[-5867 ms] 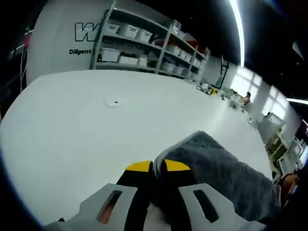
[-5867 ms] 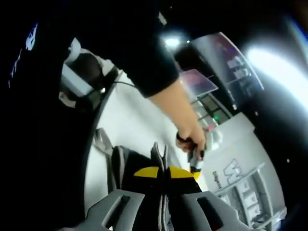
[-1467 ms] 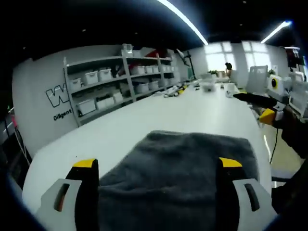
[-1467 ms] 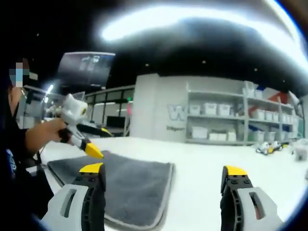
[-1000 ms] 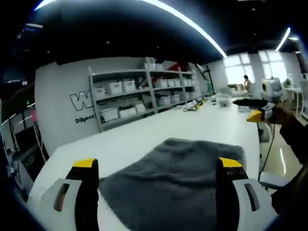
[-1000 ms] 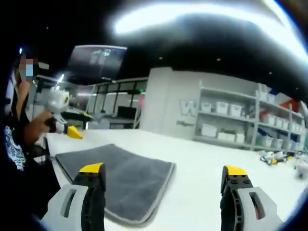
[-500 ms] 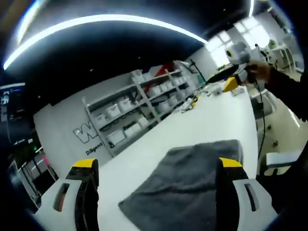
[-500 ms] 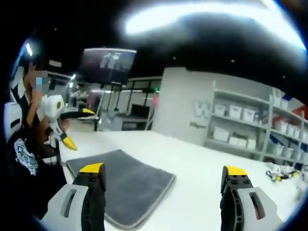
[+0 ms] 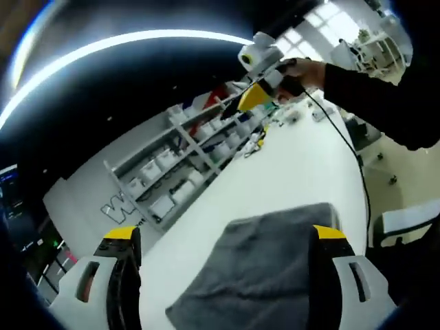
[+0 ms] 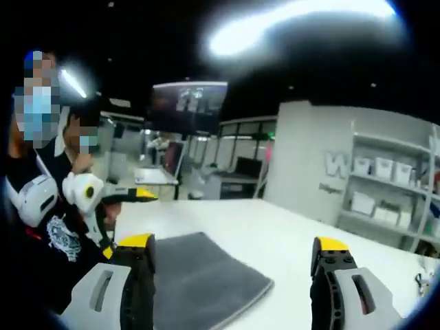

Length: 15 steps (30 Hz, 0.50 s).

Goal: Open the folded towel by lifting each exposed corner and separating the folded layers until the towel lies flat within the target outline without major curled edges

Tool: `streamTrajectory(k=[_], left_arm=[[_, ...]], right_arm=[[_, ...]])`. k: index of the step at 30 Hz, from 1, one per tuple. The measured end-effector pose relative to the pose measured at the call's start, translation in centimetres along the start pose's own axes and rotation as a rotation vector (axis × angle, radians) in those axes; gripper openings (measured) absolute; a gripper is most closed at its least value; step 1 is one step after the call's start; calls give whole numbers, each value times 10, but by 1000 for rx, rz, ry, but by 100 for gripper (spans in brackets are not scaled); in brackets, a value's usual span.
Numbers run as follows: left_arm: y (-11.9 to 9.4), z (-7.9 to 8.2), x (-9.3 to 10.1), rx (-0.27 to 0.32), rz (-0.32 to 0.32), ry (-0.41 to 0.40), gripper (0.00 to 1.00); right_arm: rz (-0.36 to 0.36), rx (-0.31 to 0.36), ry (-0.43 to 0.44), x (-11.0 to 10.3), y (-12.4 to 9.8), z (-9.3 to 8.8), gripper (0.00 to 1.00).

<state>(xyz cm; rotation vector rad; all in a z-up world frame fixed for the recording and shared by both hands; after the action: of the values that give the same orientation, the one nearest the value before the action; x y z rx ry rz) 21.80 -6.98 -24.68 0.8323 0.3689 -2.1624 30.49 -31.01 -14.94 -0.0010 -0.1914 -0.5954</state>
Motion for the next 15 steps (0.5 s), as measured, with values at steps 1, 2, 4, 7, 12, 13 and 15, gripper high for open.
streamTrajectory(k=[1,2,4,7,12,13,15], left_arm=[[2,1,1,-2,8,23,100],[3,2,2,-8,20,41,100],[4,3,1,-30,34,66,100],[5,7,-1,-34,48,69,100],[11,9,2,-56,73,108,100],[13,7,4,-63,77,118,100],[17,2,8,-98,70,135,100]], right_arm=[[34,-2,-2,3,6,3,93],[61,-7,0,6,12,6,96],[63,4,6,16,24,12,99],[128,9,2,30,45,18,99],[184,-5,17,50,80,14,95],[181,-18,9,55,87,13,95],[169,-30,7,65,101,8,90]])
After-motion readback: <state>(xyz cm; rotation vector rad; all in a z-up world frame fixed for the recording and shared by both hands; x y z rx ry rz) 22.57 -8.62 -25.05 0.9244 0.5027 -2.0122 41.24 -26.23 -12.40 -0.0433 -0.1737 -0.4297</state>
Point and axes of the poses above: the point that each gripper's makers call its tool centre point, and the gripper's own axes: y roughly forward along the fingers, x roughly to its right, z roughly out of its top, the point moved 7 cm from there along -y, roughly backward along the fingers, and after that the axes turned 8 degrees about x, right-handed, at the moved point
